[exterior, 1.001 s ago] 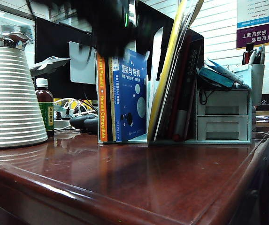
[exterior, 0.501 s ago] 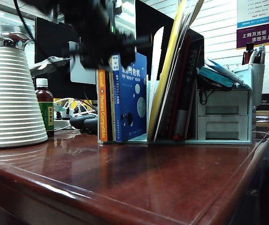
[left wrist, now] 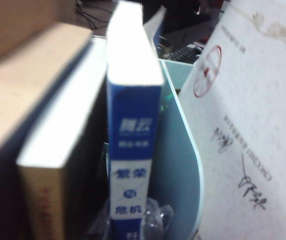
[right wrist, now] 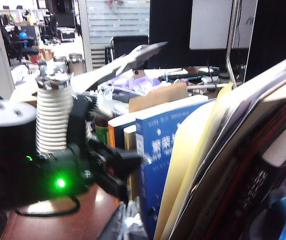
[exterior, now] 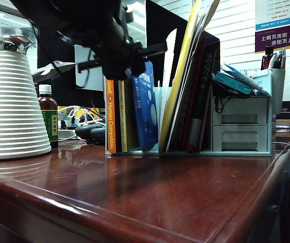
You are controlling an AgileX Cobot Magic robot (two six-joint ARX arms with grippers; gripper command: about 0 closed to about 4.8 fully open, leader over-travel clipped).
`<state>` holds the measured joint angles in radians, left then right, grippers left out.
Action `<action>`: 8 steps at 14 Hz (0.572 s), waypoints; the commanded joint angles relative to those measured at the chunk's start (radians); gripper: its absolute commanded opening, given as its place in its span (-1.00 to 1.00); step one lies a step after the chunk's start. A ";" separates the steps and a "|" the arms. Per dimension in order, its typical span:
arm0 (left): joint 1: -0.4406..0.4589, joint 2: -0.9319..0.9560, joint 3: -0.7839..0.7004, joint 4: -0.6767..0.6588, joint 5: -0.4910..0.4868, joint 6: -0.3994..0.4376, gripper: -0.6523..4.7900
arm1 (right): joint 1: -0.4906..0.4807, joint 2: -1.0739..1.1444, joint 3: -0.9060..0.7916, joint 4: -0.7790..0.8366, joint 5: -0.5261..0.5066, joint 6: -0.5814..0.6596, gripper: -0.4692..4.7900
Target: Pick up the blue book and put it on the bookshelf.
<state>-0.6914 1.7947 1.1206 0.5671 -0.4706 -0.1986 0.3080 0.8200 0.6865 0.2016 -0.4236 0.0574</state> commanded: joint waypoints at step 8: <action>0.021 -0.195 0.011 -0.122 0.018 0.094 0.34 | 0.000 -0.016 0.004 0.013 -0.003 0.003 -0.84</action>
<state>-0.6716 1.6375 1.1263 0.4824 -0.4316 -0.1272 0.3080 0.8085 0.6865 0.1970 -0.4232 0.0589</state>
